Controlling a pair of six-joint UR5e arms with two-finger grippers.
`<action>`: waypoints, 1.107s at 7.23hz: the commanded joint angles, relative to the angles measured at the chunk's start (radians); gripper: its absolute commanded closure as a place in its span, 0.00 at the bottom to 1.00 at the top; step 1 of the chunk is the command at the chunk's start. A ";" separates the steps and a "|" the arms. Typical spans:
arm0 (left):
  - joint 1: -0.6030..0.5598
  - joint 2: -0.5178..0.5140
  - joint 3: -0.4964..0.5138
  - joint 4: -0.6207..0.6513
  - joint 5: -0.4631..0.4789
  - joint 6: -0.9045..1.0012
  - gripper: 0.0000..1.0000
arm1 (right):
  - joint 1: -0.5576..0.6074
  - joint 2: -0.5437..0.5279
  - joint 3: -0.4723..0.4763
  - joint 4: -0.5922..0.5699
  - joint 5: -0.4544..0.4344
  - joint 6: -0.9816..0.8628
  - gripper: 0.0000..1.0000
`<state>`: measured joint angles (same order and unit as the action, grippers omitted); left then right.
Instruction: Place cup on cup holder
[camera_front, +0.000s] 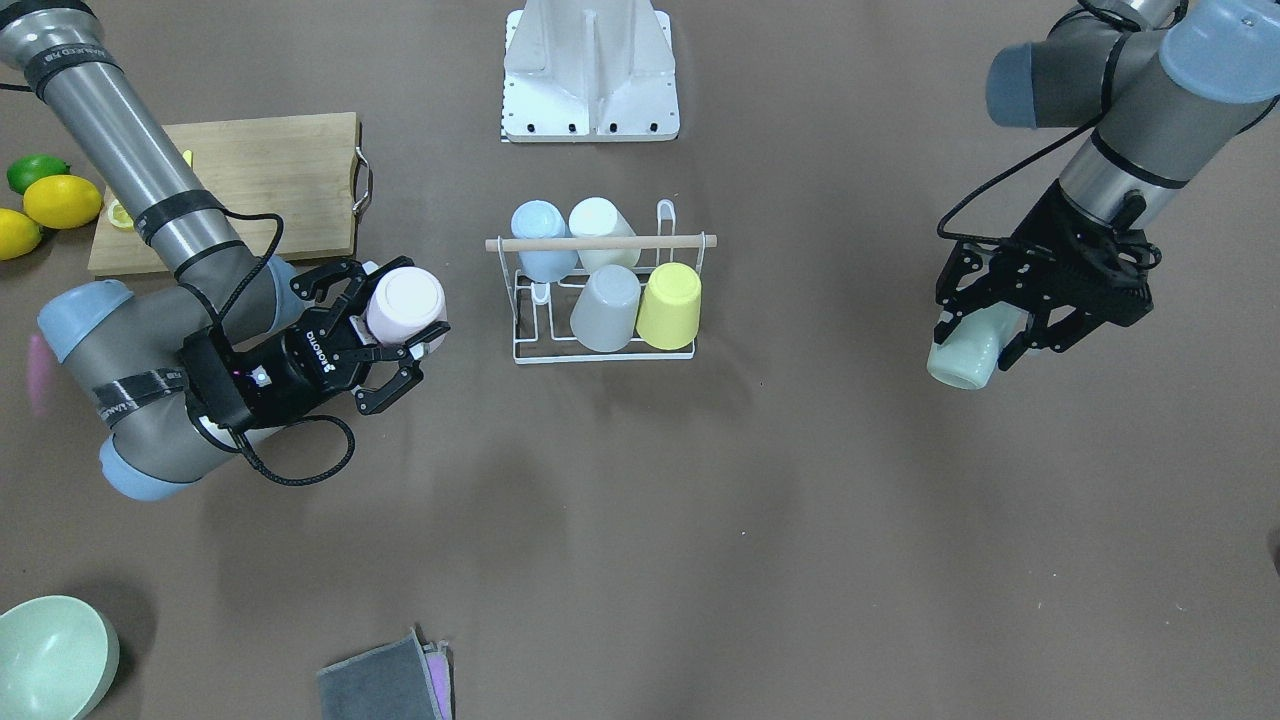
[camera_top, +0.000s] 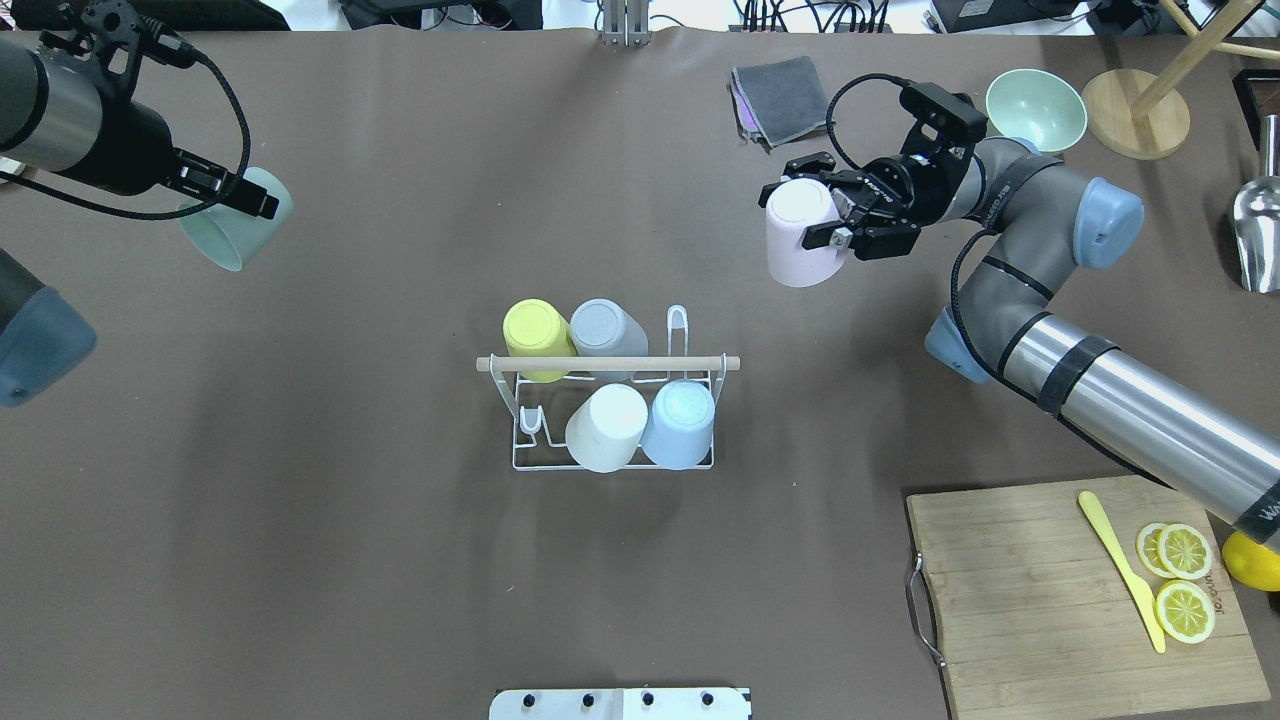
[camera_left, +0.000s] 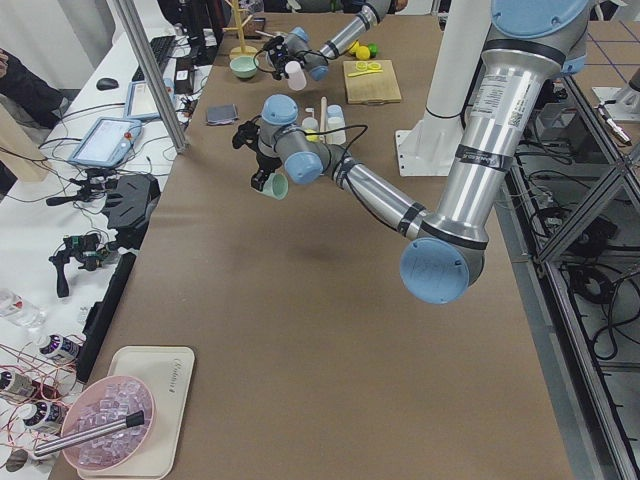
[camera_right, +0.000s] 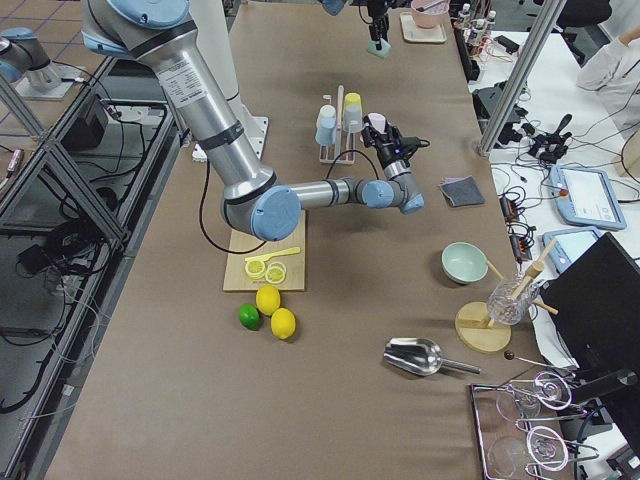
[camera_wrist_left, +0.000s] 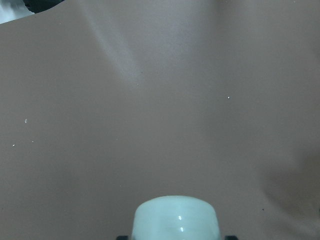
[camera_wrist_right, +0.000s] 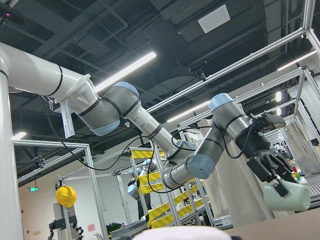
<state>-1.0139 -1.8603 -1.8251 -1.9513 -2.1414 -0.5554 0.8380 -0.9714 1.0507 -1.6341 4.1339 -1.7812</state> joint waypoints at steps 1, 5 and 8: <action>0.000 0.001 0.001 0.000 0.000 0.002 1.00 | -0.028 0.031 -0.003 -0.001 -0.001 -0.039 0.80; 0.000 0.001 0.003 0.000 0.000 0.002 1.00 | -0.109 0.080 -0.005 0.000 -0.009 -0.116 0.80; 0.000 0.000 0.004 0.000 0.000 0.002 1.00 | -0.145 0.089 -0.005 -0.003 -0.018 -0.147 0.80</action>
<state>-1.0140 -1.8601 -1.8220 -1.9512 -2.1414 -0.5537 0.7076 -0.8873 1.0478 -1.6343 4.1172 -1.9173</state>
